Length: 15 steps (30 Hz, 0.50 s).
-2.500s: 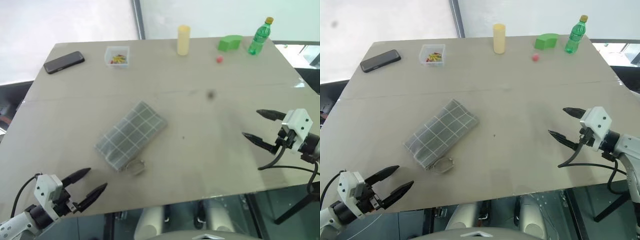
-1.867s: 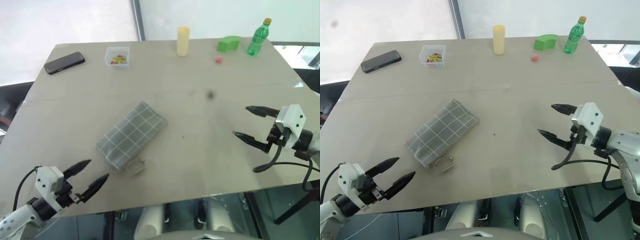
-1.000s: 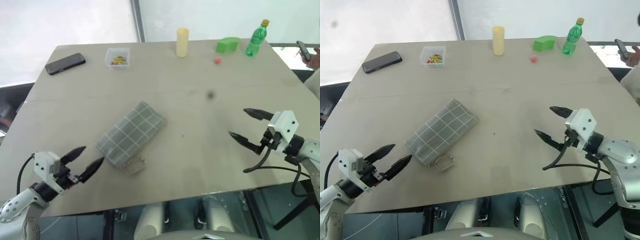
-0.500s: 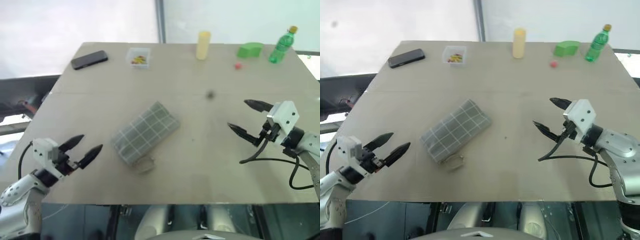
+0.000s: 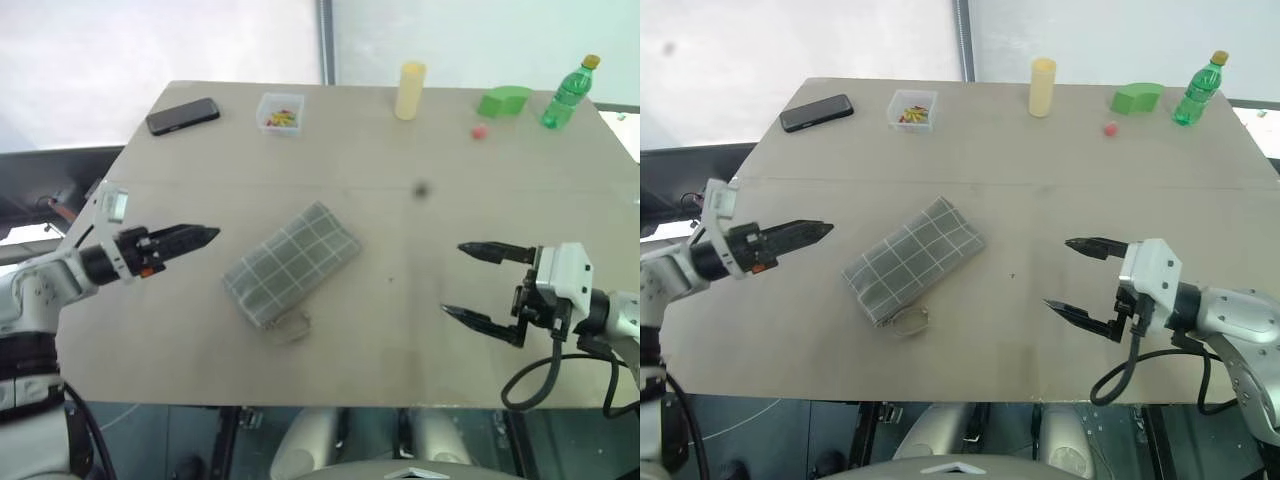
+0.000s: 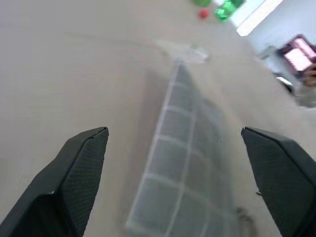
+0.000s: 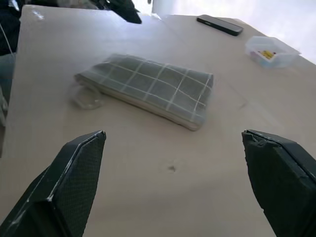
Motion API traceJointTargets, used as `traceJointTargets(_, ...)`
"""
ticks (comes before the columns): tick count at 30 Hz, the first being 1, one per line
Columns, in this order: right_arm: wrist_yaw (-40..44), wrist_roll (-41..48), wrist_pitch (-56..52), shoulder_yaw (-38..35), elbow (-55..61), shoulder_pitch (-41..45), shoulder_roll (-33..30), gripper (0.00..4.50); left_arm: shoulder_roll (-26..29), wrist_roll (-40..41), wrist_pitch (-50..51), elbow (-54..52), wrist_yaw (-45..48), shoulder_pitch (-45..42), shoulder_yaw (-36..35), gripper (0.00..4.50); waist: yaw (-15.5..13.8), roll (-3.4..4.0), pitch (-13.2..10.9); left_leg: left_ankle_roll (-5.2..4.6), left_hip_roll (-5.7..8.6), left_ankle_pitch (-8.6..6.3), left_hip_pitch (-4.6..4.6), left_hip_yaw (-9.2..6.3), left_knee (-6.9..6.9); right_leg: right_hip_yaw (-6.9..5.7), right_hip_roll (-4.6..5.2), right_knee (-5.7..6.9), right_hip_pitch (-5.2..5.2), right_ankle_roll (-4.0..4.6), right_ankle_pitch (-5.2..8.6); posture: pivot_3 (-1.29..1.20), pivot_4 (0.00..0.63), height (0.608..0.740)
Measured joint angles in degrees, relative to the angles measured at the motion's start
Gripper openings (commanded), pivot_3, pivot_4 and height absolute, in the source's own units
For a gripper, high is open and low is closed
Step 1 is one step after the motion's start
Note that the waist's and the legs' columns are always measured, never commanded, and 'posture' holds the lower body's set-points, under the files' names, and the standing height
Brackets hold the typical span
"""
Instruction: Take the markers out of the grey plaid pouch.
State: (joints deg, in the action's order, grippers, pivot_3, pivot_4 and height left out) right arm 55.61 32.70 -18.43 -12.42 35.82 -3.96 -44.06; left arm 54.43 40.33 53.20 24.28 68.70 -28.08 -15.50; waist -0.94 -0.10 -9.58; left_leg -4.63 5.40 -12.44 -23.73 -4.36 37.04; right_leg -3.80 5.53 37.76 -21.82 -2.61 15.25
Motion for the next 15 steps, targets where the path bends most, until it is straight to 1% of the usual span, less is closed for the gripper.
traceJointTargets(2, -0.25, 0.02, 0.00, 0.05, 1.33, -0.77, -0.01, 4.50, 0.11, -1.67, 1.36, 4.02, 3.48, -4.59, 4.29, 4.45, 0.41, -0.06, -0.03, -0.12, -0.01, 0.08, -0.01, 0.03, -0.06, 0.14, -0.05, 0.01, -0.11, 0.02, -0.02, 0.00, 0.150, 0.740)
traceJointTargets(4, -0.71, 0.01, 0.06, 0.04, 2.60, -1.99, 0.00, 4.50, 0.14, -2.34, 1.39, 4.25, 5.90, -4.58, 5.96, 4.45, 0.80, -0.10, -0.03, -0.08, -0.01, 0.11, -0.05, 0.09, -0.22, 0.28, -0.04, 0.00, -0.25, 0.04, -0.02, 0.00, 0.150, 0.740)
traceJointTargets(6, -1.87, -0.13, 0.06, -0.22, 4.88, -4.46, 0.14, 4.50, 1.97, -1.84, 1.62, -0.55, 10.84, 2.32, 7.08, 4.45, 1.65, -0.12, -0.02, 0.15, 0.01, 0.23, -0.07, 0.19, -0.49, 0.51, 0.03, 0.00, -0.40, 0.07, -0.03, 0.00, 0.150, 0.740)
traceJointTargets(7, -2.57, -0.38, 0.07, -0.50, 5.58, -5.33, 0.40, 4.50, 2.33, -2.12, -0.38, -3.66, 11.86, 6.39, 6.80, 4.45, 1.89, -0.12, -0.03, 0.16, 0.01, 0.23, -0.08, 0.20, -0.62, 0.60, 0.03, -0.09, -0.49, 0.08, -0.04, 0.00, 0.150, 0.740)
traceJointTargets(8, -3.63, -0.76, 0.09, -1.03, 6.57, -6.85, 0.95, 4.50, 1.51, -3.57, -6.87, -8.42, 12.04, 12.67, 5.73, 4.45, 1.93, -0.10, -0.02, 0.18, 0.01, 0.23, -0.06, 0.20, -0.74, 0.71, 0.06, -0.14, -0.57, 0.11, -0.03, 0.00, 0.150, 0.740)
traceJointTargets(9, -4.29, -0.95, 0.11, -1.14, 6.96, -7.69, 1.34, 4.50, -0.55, -6.05, -14.25, -11.37, 10.52, 16.28, 4.16, 4.45, 1.65, -0.10, -0.02, 0.19, -0.01, 0.22, -0.09, 0.20, -0.74, 0.70, 0.06, -0.21, -0.62, 0.13, -0.02, 0.00, 0.150, 0.740)
traceJointTargets(12, -5.65, -1.18, 0.32, -1.79, 8.30, -9.89, 1.90, 4.50, -6.42, -14.19, -36.28, -18.24, 3.45, 23.46, 0.71, 4.45, 0.32, -0.14, -0.02, 0.22, -0.02, 0.20, -0.11, 0.20, -0.75, 0.68, 0.06, -0.33, -0.60, 0.18, -0.07, 0.00, 0.150, 0.740)
traceJointTargets(14, -6.14, -1.21, 0.56, -1.93, 9.03, -10.88, 2.05, 4.50, -6.86, -18.20, -47.14, -19.45, 2.06, 26.79, -0.50, 4.45, -0.06, -0.22, -0.01, 0.32, -0.02, 0.03, -0.13, 0.20, -0.74, 0.68, 0.06, -0.43, -0.60, 0.19, -0.08, 0.00, 0.150, 0.740)
traceJointTargets(15, -6.23, -1.27, 0.93, -1.94, 9.09, -11.42, 2.17, 4.50, -6.84, -19.17, -52.70, -19.32, 2.48, 28.41, -2.02, 4.45, -0.26, -0.20, -0.02, 0.20, 0.00, -0.08, -0.13, 0.20, -0.72, 0.68, 0.06, -0.46, -0.57, 0.22, -0.10, 0.00, 0.150, 0.740)
